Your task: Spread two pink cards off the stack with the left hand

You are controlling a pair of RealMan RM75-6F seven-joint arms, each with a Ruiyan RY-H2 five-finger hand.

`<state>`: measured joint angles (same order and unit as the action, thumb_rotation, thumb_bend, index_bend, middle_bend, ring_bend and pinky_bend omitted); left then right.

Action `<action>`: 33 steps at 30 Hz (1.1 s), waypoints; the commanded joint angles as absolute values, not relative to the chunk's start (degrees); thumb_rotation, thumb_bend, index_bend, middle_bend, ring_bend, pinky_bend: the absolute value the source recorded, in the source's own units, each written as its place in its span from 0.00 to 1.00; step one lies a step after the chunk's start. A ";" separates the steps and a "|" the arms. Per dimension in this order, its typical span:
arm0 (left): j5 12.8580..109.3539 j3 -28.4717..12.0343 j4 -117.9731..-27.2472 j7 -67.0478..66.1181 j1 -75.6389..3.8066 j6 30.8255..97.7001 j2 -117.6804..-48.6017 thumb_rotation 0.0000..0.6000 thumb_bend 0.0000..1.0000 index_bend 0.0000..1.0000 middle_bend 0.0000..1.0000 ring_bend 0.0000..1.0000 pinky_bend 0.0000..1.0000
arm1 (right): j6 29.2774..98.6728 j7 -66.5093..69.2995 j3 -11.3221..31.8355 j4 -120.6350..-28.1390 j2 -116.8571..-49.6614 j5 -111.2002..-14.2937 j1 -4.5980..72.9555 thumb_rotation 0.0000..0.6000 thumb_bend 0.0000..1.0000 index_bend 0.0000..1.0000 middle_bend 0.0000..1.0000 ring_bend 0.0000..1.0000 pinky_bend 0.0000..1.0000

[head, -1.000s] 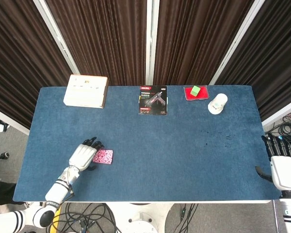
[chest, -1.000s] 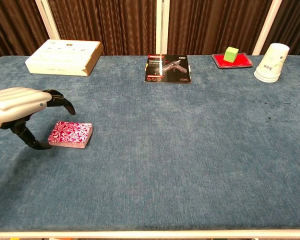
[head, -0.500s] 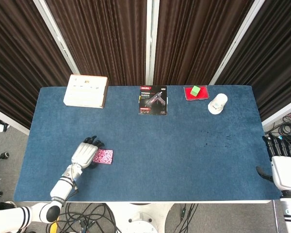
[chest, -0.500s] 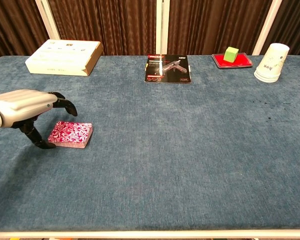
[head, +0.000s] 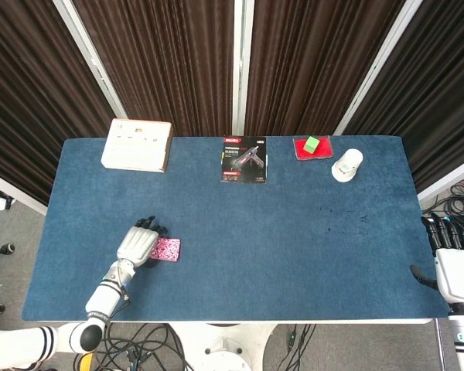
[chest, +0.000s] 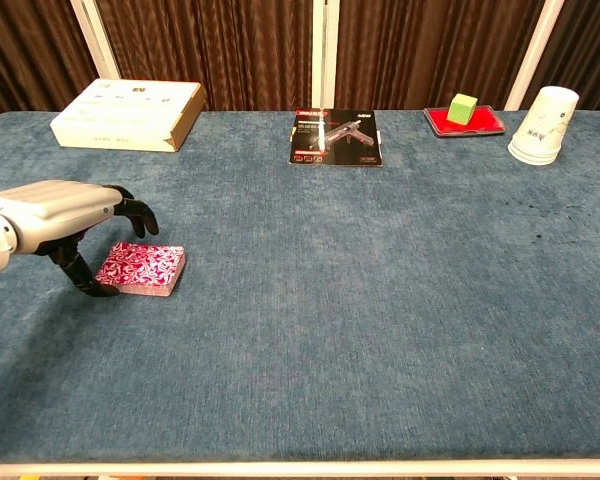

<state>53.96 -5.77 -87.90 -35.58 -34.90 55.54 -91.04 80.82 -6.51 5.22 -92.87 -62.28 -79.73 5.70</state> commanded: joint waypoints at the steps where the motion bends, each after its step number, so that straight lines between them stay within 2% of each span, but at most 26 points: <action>1: 51.92 -5.45 -88.62 -37.89 -35.53 56.44 -91.19 1.00 0.19 0.26 0.25 0.04 0.13 | 80.66 -6.53 5.19 -92.76 -62.41 -79.66 5.78 1.00 0.13 0.00 0.00 0.00 0.00; 10: 49.16 -5.01 -89.81 -41.21 -36.61 58.94 -92.30 1.00 0.19 0.27 0.26 0.04 0.13 | 80.49 -6.51 5.33 -92.47 -62.66 -78.99 5.75 1.00 0.13 0.00 0.00 0.00 0.00; 33: 46.43 -5.17 -90.65 -39.48 -38.39 59.13 -92.12 1.00 0.21 0.30 0.29 0.04 0.13 | 79.52 -7.00 5.37 -91.98 -63.37 -78.19 6.23 1.00 0.13 0.00 0.00 0.00 0.00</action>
<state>46.47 -5.18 -90.61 -39.50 -38.35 59.11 -92.15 79.51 -7.00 5.38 -91.98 -63.36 -78.18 6.23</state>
